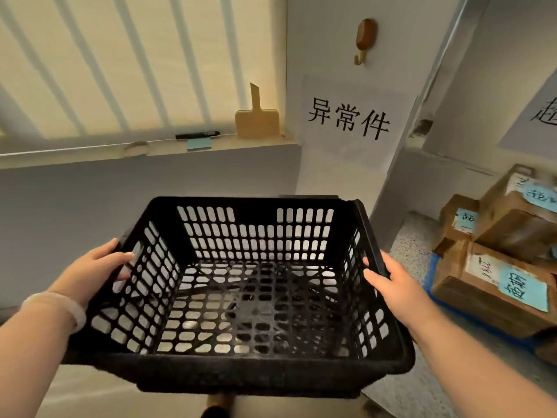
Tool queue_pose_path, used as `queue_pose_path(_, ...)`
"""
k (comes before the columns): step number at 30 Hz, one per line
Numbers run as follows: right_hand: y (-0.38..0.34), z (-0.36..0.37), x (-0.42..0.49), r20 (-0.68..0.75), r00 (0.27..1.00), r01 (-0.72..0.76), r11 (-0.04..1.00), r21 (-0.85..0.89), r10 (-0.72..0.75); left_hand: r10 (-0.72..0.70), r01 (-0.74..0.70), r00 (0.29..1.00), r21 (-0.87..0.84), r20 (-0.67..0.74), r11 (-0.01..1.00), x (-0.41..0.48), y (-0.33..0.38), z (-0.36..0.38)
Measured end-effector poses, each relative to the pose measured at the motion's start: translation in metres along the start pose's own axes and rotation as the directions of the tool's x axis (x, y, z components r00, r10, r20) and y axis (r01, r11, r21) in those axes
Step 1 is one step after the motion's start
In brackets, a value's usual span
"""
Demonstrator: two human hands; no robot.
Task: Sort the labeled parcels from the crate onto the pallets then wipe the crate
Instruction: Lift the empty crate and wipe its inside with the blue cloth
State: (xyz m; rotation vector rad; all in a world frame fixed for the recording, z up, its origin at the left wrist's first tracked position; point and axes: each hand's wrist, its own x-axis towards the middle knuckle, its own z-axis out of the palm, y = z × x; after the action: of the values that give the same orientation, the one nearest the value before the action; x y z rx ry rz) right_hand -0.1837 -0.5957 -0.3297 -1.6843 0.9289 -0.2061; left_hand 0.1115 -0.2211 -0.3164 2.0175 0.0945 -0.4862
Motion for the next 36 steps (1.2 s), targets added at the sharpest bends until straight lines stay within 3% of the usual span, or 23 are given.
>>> queue_pose_path(6, -0.021, 0.046, 0.060, -0.144, 0.986, -0.087, 0.996, -0.019, 0.083, -0.022, 0.015, 0.982, 0.037, 0.190, 0.999, 0.134, 0.032, 0.010)
queue_pose_path(10, -0.009, 0.076, 0.093, -0.219, 0.944, -0.237, 0.969, 0.064, 0.245, -0.060, 0.021, 0.955, 0.136, 0.292, 0.991, 0.209, 0.045, 0.029)
queue_pose_path(14, 0.012, 0.091, 0.116, -0.208, 0.841, -0.439, 0.854, 0.279, 0.500, -0.038, -0.058, 0.926, 0.243, 0.375, 0.968, 0.247, 0.047, 0.074)
queue_pose_path(17, 0.034, 0.097, 0.138, -0.243, 0.759, -0.517, 0.786, 0.340, 0.604, -0.121, 0.012, 0.908, 0.263, 0.402, 0.965, 0.272, 0.035, 0.107)
queue_pose_path(22, 0.067, 0.108, 0.184, -0.265, 0.646, -0.560, 0.680, 0.473, 0.716, -0.280, 0.164, 0.858, 0.286, 0.431, 0.944, 0.309, 0.007, 0.167)
queue_pose_path(25, 0.117, 0.115, 0.213, -0.222, 0.545, -0.600, 0.561, 0.570, 0.809, -0.301, 0.179, 0.829, 0.287, 0.471, 0.941, 0.323, -0.016, 0.203)
queue_pose_path(30, 0.158, 0.124, 0.247, -0.305, 0.404, -0.623, 0.504, 0.599, 0.862, -0.328, 0.231, 0.811, 0.250, 0.485, 0.940, 0.342, -0.060, 0.248)
queue_pose_path(36, 0.221, 0.128, 0.275, -0.287, 0.384, -0.644, 0.477, 0.598, 0.878, -0.287, 0.189, 0.799, 0.233, 0.528, 0.954, 0.359, -0.104, 0.298)
